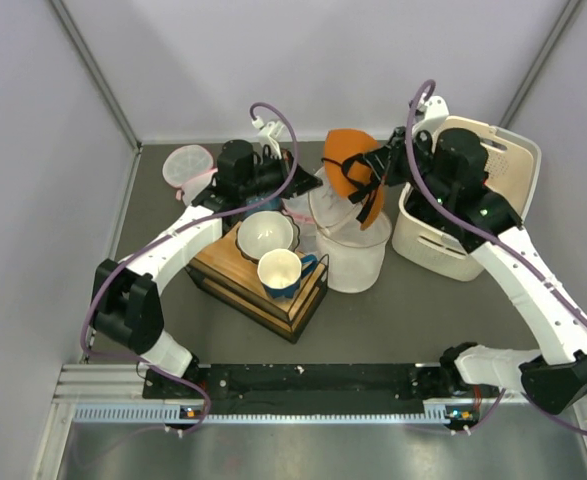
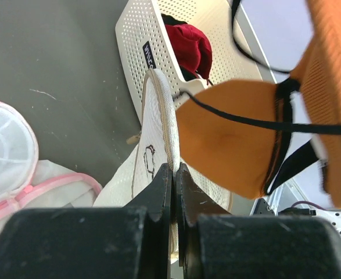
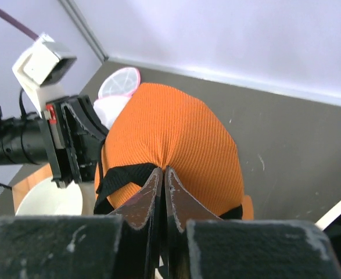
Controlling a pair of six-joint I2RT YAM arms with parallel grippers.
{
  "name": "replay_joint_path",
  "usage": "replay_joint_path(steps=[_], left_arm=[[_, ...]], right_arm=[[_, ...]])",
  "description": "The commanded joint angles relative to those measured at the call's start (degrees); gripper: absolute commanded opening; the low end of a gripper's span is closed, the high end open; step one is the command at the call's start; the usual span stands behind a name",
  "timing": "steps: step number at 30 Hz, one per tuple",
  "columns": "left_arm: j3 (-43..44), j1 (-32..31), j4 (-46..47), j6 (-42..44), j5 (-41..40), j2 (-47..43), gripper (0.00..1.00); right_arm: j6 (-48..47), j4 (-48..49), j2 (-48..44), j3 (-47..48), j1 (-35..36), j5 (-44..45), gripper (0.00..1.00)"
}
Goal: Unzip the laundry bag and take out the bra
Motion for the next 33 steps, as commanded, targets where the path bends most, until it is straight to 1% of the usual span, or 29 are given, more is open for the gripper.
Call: replay_joint_path(steps=[1, 3, 8, 11, 14, 15, 17, 18, 21, 22, 23, 28, 30, 32, 33], left_arm=[[2.15, -0.17, 2.71, 0.59, 1.41, -0.17, 0.0], [2.06, -0.17, 2.71, 0.59, 1.33, -0.26, 0.0], [2.24, -0.17, 2.62, 0.76, 1.33, -0.35, 0.0], [2.41, -0.17, 2.53, 0.85, 1.33, -0.26, 0.0], [2.41, -0.17, 2.53, 0.94, 1.33, -0.35, 0.0], [2.5, -0.17, 2.53, 0.94, 1.41, -0.52, 0.0], [2.5, -0.17, 2.45, 0.85, 1.41, -0.7, 0.0], [2.5, -0.17, 2.53, 0.94, 1.5, -0.79, 0.0], [2.85, -0.17, 2.53, 0.67, 1.85, -1.05, 0.0], [2.85, -0.26, 2.71, 0.5, 1.94, -1.14, 0.0], [2.94, -0.61, 2.71, 0.41, 2.03, -1.23, 0.0], [4.08, -2.46, 2.45, 1.55, 2.47, -1.67, 0.0], [4.52, -3.25, 2.36, 1.99, 2.56, -1.4, 0.0], [4.78, -3.86, 2.36, 1.9, 2.56, -1.14, 0.0], [5.05, -3.95, 2.36, 1.99, 2.64, -1.05, 0.0]], right_arm=[[-2.12, 2.06, -1.23, 6.35, 0.6, 3.23, 0.0], [-3.0, 2.06, -1.23, 7.76, 0.69, 4.11, 0.0], [-6.69, 1.98, -1.49, 13.04, 0.43, 11.58, 0.0], [-8.1, 1.98, -1.58, 15.32, -1.15, 12.91, 0.0], [-6.79, 1.98, -2.1, 16.47, -6.15, 10.54, 0.0], [-5.39, 1.89, -2.28, 16.21, -9.65, 9.67, 0.0], [-4.24, 1.89, -2.72, 15.68, -12.65, 7.99, 0.0], [-3.98, 1.8, -3.07, 14.55, -15.45, 7.99, 0.0], [-2.66, 1.71, -3.78, 10.78, -19.6, 7.81, 0.0], [-1.87, 1.62, -4.04, 9.54, -22.74, 7.03, 0.0], [-1.17, 1.62, -4.13, 8.31, -24.26, 6.58, 0.0], [2.88, 1.8, -4.22, -1.97, -34.18, 4.91, 0.0], [3.5, 2.24, -3.43, -5.48, -35.95, 4.47, 0.0], [3.24, 1.72, -1.15, -7.08, -36.75, 5.17, 0.0], [3.06, 0.93, -0.36, -7.34, -36.84, 5.17, 0.05]])
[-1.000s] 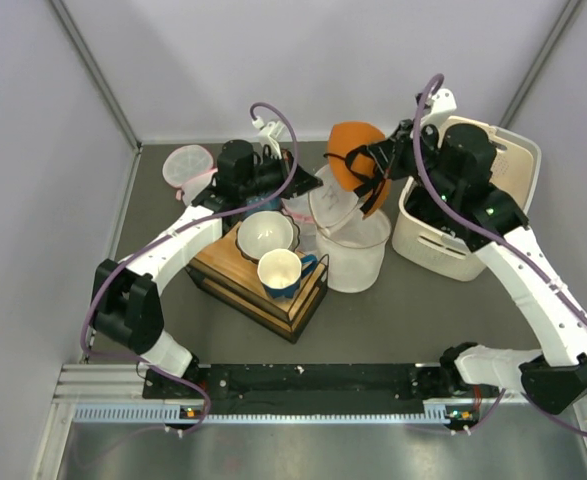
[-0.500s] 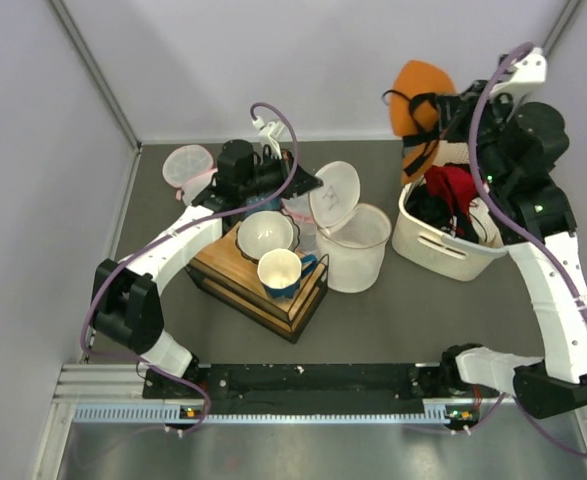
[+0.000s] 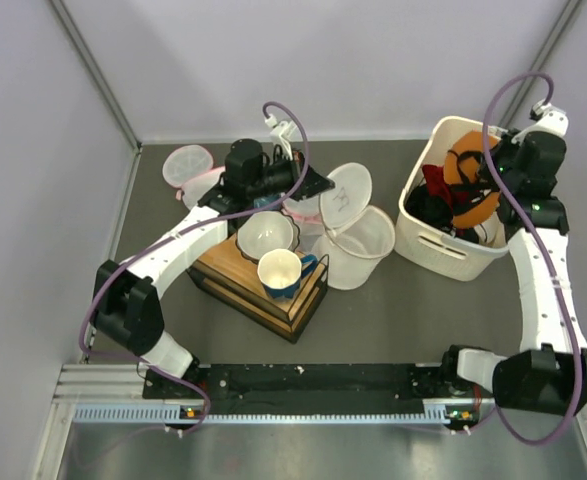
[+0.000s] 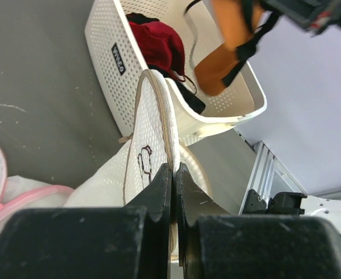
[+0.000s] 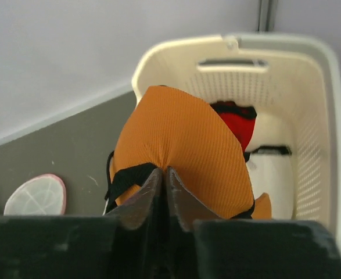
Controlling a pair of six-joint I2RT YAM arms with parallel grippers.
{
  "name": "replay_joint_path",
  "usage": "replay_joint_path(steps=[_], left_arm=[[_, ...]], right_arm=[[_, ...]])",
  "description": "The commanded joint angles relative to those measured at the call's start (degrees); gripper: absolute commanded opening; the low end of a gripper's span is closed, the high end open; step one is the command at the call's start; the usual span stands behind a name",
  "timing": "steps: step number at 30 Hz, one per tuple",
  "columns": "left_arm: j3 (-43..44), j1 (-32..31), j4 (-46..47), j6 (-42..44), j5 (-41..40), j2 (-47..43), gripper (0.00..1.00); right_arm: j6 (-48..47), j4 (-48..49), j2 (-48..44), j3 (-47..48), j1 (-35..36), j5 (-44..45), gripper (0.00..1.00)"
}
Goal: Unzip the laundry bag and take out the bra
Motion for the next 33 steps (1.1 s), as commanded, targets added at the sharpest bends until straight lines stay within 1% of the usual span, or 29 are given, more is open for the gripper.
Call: replay_joint_path(steps=[1, 3, 4, 5, 6, 7, 12, 15, 16, 23, 25, 27, 31, 33], left_arm=[[3.26, -1.31, 2.47, 0.99, 1.49, -0.97, 0.0], [3.43, -1.57, 2.29, 1.34, 1.57, -1.14, 0.0], [3.61, -1.75, 2.12, 1.42, 1.66, -1.23, 0.0], [3.96, -1.84, 1.68, 1.77, 1.66, -1.32, 0.0], [4.14, -2.01, 1.59, 1.95, 1.84, -1.4, 0.0], [4.22, -2.19, 1.42, 1.95, 1.75, -1.49, 0.0], [5.54, -3.24, 1.15, 2.74, 2.36, -2.28, 0.0], [6.6, -4.56, -0.95, 3.71, 2.71, -2.46, 0.0], [6.6, -5.26, -1.22, 3.8, 2.89, -2.63, 0.0], [2.92, -8.95, -1.58, 5.03, 5.08, -5.09, 0.0], [1.68, -9.66, -0.18, 4.77, 6.84, -5.01, 0.0], [0.19, -10.1, 0.36, 4.5, 7.2, -4.31, 0.0], [0.09, -10.8, 0.71, 3.8, 7.11, -1.94, 0.0], [2.46, -10.8, -2.26, 4.23, 6.32, 0.0, 0.19]], right_arm=[[1.59, -0.28, 2.75, -1.38, -1.32, -0.95, 0.29], [1.94, -0.64, 2.76, -1.38, -1.32, -1.39, 0.48], [2.03, -0.55, 2.58, -1.21, -1.41, -1.47, 0.6], [1.95, -0.55, 2.41, -0.59, -1.32, -1.47, 0.7], [1.95, -0.72, 2.32, -0.24, -1.41, -1.56, 0.76], [1.86, -0.99, 2.23, 0.11, -1.32, -1.56, 0.79], [1.6, -1.34, 0.57, 0.73, -1.32, -3.49, 0.83], [1.16, -1.51, -0.75, -0.06, -1.32, -3.58, 0.84], [1.07, -1.6, -1.11, -0.24, -1.41, -3.58, 0.87], [0.45, -1.6, -2.08, -2.69, -1.32, -2.7, 0.88], [0.8, -1.43, -2.08, -2.96, -1.41, -2.97, 0.88], [1.07, -1.51, -1.99, -3.31, -1.32, -3.14, 0.88], [1.51, -1.43, -1.99, -3.84, -1.32, -2.71, 0.88], [1.6, -1.43, -2.25, -4.28, -1.32, -1.92, 0.88]])
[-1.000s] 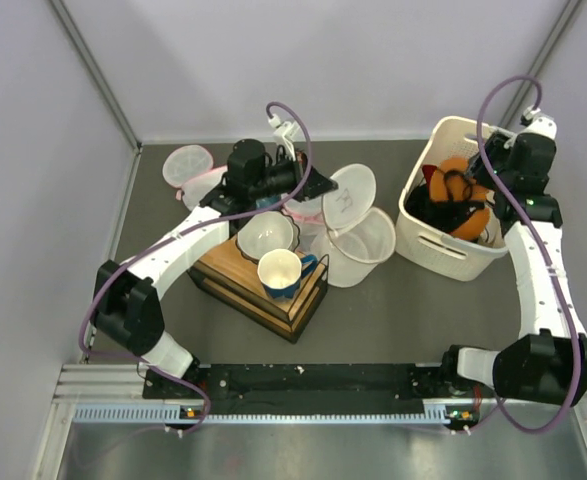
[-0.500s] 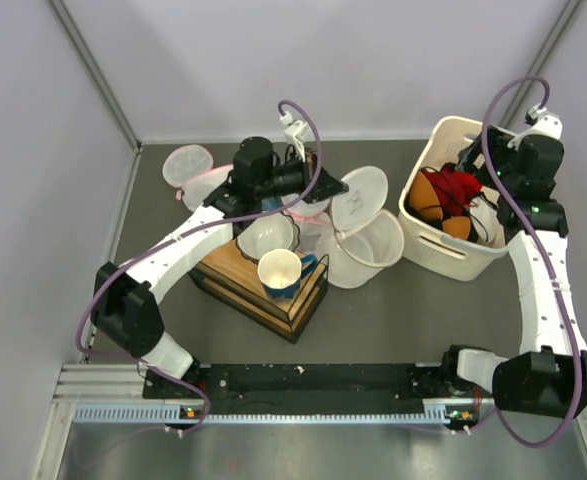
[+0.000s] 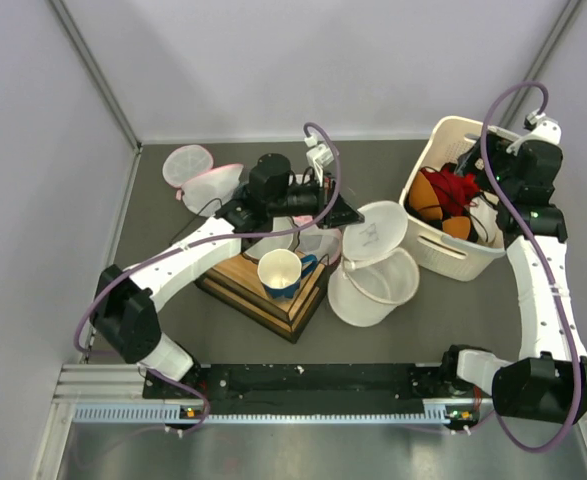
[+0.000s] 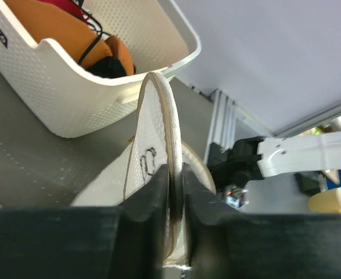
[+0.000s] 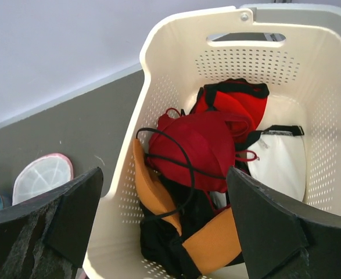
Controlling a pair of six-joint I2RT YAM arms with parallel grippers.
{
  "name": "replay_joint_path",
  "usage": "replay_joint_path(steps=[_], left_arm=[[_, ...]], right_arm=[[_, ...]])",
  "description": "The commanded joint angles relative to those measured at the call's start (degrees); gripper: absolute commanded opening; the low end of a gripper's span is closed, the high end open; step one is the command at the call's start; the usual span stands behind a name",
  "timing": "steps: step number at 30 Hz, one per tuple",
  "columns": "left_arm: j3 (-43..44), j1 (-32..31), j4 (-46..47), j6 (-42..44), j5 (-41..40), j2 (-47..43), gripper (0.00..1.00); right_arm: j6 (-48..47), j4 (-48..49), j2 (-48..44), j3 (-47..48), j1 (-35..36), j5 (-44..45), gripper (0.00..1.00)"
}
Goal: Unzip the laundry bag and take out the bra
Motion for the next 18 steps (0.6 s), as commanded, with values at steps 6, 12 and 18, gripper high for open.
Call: replay_joint_path(steps=[6, 12, 18], left_arm=[[8.84, -0.01, -7.59, 4.75, -4.98, 2.55, 0.97], [11.39, 0.0, -12.0, 11.43, -12.2, -2.29, 0.99], [9.72, 0.43, -12.97, 14.52, -19.06, -8.88, 0.99]], right_arm=[[1.03, -0.78, -2.0, -0.61, -0.32, 2.53, 0.99], [-1.17, -4.56, -1.03, 1.06, -0.32, 5.25, 0.99], [-2.13, -7.2, 0.11, 1.41, -0.32, 6.49, 0.99]])
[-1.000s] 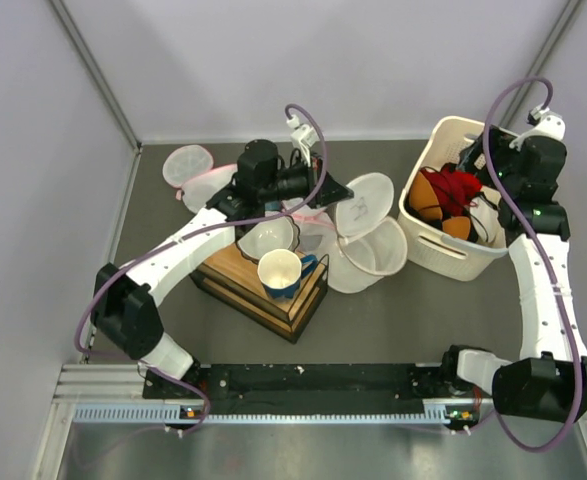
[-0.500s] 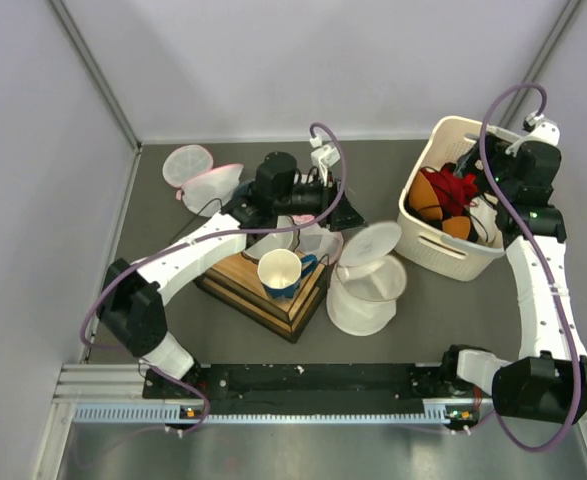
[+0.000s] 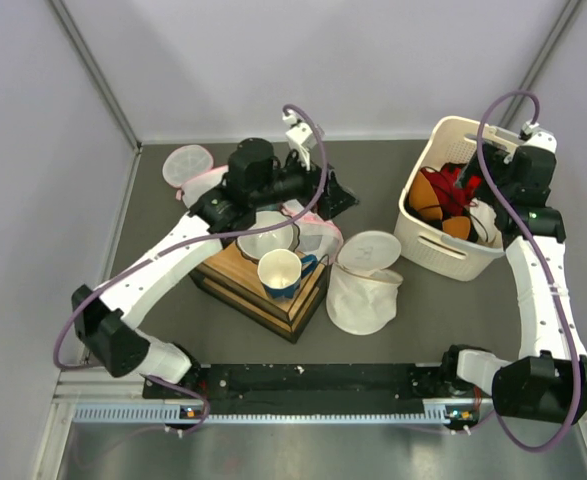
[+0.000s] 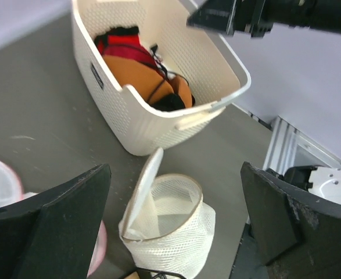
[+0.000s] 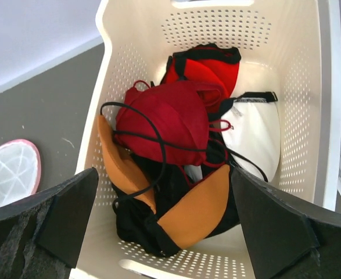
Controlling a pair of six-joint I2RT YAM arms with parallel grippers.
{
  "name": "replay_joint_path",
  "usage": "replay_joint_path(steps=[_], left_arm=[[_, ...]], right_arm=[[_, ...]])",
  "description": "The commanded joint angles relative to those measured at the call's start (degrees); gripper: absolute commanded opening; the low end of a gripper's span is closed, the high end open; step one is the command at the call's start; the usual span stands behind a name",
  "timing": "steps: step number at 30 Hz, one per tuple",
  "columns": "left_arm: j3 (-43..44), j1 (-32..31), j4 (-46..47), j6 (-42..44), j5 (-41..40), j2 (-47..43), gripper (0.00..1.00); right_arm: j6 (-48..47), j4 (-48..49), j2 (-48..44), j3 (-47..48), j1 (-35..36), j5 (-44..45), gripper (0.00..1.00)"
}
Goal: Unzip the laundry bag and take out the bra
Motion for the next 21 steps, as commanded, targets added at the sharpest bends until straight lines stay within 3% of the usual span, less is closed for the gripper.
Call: replay_joint_path(steps=[1, 5, 11, 21], left_arm=[[0.0, 0.57, 0.52, 4.98, -7.59, -7.17, 0.99], [-5.01, 1.79, 0.52, 7.45, -11.99, -10.17, 0.99], [-11.08, 4.34, 0.95, 4.82, -12.26, -12.72, 0.99], [-11.62, 6.45, 1.66, 3.76, -11.65, -14.13, 0.99]], right_arm=[[-1.48, -1.6, 0.33, 2.57, -0.32, 1.9, 0.99], [-1.48, -1.78, -0.28, 1.78, -0.32, 1.81, 0.99], [-2.01, -1.87, -1.25, 0.46, -0.4, 3.47, 0.99], [-0.6, -1.69, -0.72, -0.07, -0.32, 3.3, 0.99]])
